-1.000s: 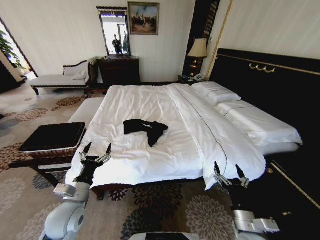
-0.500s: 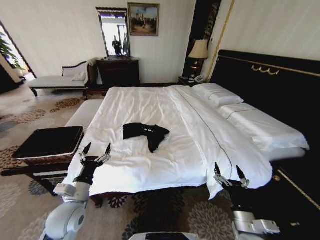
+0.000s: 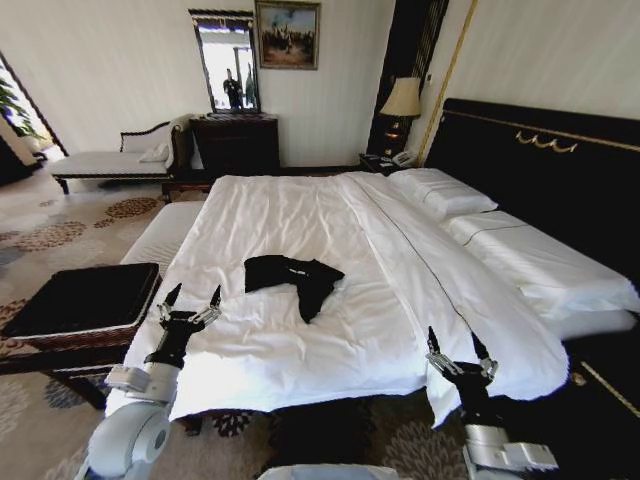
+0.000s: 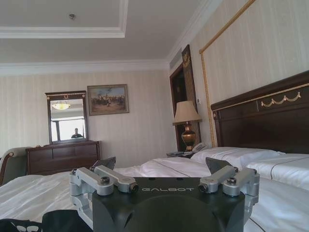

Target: Fold the clothes on the bed and place them into the basket.

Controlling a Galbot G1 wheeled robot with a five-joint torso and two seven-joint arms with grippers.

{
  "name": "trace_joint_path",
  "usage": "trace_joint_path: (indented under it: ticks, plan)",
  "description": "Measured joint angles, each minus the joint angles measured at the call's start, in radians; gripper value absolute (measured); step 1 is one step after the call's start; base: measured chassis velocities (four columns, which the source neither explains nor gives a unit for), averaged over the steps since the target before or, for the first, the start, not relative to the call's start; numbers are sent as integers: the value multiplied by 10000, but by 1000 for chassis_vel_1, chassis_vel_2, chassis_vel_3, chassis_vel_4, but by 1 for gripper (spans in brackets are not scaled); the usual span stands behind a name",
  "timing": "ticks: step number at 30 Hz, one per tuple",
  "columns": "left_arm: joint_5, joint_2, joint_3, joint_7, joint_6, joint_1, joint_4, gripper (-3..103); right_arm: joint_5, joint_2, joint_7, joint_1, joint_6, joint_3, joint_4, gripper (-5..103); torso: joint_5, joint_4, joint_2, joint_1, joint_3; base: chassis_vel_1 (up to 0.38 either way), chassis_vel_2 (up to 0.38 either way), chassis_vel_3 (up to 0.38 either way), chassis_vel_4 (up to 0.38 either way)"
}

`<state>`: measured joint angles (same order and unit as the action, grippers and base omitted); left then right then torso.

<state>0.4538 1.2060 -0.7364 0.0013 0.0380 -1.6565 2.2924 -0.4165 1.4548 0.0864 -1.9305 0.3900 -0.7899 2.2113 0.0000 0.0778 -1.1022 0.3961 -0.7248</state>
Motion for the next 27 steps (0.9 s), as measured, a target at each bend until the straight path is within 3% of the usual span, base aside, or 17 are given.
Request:
trace_joint_path:
  ticks: [11,21,27]
  plan:
    - [5,-15,6,0,64,117,-304,100,-94,82,19,138,204,97,-233,100,0,0,0,2,-1,-70,122,70,-115]
    - [31,-242,-21,-99,81,321,-1140,100,-4,173,-23,459,227,220,-570,100,-2,1,-1,-4,1,-4,2,5,-6]
    - [505,-162,-95,-146,-41,110,-504,100,-117,-446,-249,605,171,243,-841,100,1,3,0,-1,-1,0,0,0,0]
